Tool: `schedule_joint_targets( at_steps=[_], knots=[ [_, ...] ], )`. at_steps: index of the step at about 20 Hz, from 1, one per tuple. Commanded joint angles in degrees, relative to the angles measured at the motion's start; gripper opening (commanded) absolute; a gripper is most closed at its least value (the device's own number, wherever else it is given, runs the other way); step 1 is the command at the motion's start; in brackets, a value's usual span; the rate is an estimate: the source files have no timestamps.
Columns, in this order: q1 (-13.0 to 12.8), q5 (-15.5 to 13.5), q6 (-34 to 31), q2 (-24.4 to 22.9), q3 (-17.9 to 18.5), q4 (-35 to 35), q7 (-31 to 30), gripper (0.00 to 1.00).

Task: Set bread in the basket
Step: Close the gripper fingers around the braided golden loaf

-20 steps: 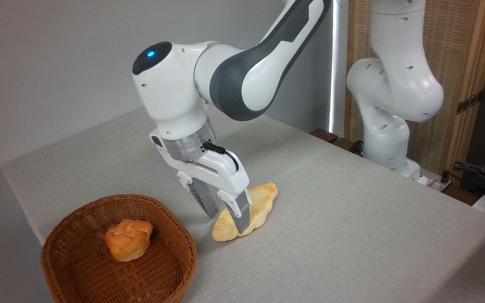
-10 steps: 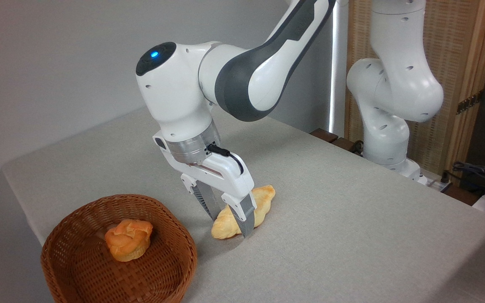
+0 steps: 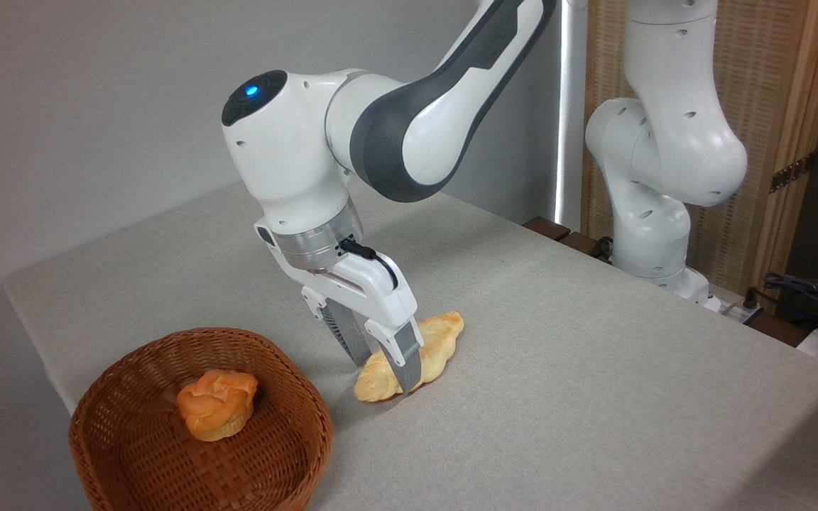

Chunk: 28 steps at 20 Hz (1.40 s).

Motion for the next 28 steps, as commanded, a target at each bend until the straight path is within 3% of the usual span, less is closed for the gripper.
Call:
schedule_joint_targets(
  at_steps=[1,12,13,15,16,28],
  knots=[
    [-0.37,0.67,-1.50,-0.36,0.07,-0.12,0.91,1.00],
    [-0.11,0.76,-3.00,-0.27,0.25,-0.12,1.26,1.00],
    [-0.02,0.85,-3.17,-0.27,0.34,-0.12,2.05,0.91],
    [-0.02,0.85,-3.87,-0.36,0.60,-0.12,2.14,0.59],
    [-0.02,0.76,-3.88,-0.36,0.60,-0.12,2.06,0.53],
    [0.07,0.76,-3.96,-0.36,0.60,-0.03,2.14,0.55]
  ],
)
